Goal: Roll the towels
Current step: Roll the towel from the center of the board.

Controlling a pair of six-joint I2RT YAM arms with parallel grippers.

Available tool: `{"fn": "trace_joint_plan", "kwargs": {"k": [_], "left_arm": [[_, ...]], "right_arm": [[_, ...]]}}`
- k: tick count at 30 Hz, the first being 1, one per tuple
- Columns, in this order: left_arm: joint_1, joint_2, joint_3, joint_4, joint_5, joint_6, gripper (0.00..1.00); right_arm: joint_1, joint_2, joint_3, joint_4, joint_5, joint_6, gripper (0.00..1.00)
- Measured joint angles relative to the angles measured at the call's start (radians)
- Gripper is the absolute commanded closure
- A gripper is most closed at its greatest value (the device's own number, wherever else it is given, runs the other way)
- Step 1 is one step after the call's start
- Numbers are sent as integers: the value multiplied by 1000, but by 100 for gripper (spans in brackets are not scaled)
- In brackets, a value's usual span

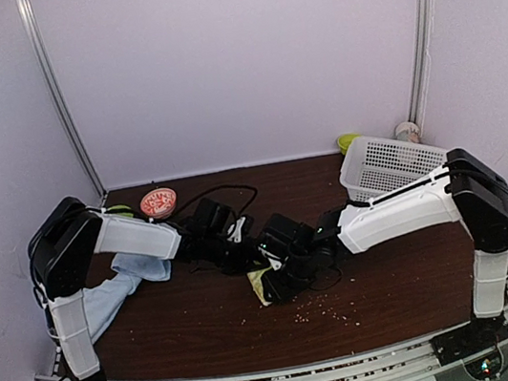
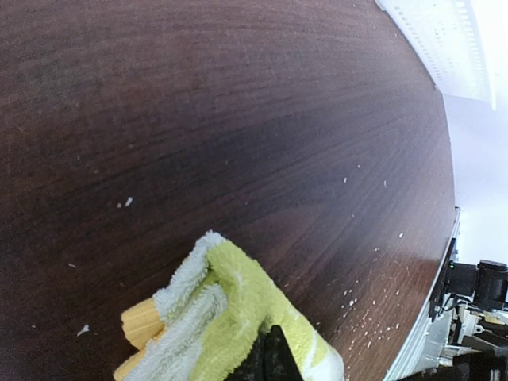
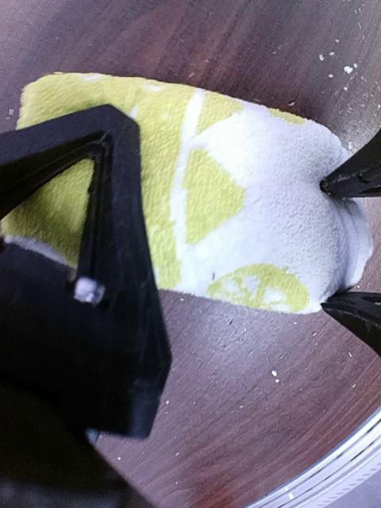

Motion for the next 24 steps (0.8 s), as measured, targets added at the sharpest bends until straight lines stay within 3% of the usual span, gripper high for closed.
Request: {"fn": "trace_joint_plan", "kwargs": {"k": [6,14,20,24], "left_arm": [[5,-10,-40,44,-2,-5,100],[5,-21,-73,88,-11,-7,100],[5,-28,-87,103,-16,-7,100],[5,-40,-102,104,-28,-7,100]], "right_arm": [[14,20,7,-4,12,1,60],[20,-3,7,-28,14,-13,50],[5,-100,7,-56,20,-27,71],[-1,-81,51,-51,28,-25,83]]}}
